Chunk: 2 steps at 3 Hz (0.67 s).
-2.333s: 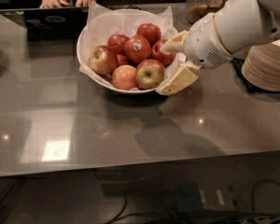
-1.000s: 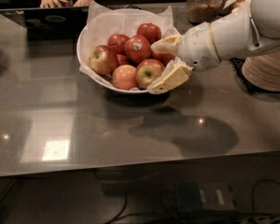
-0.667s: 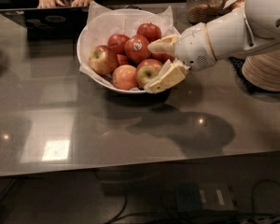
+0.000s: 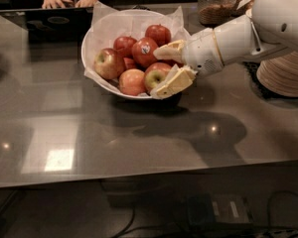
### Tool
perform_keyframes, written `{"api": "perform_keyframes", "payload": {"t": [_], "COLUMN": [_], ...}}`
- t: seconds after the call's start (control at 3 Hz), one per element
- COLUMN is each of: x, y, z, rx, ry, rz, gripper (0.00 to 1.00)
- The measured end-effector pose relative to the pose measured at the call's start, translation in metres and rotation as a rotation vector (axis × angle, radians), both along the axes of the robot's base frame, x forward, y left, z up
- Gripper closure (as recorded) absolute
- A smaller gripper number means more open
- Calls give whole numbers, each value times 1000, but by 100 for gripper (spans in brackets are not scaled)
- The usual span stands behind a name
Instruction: Pick apple from white bowl
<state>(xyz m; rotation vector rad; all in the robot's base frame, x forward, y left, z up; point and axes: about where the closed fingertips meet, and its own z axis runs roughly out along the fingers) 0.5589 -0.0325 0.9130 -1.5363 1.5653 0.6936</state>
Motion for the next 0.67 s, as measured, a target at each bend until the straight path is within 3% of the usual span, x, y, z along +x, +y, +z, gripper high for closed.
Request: {"api": "perform_keyframes", "payload": {"t": [0.33,0.67], "x": [0,0], "y": [3,3], "z": [-7,-7], "rx": [8,8], "ry": [29,29], "rz": [9,9], "gripper": [32,51]}}
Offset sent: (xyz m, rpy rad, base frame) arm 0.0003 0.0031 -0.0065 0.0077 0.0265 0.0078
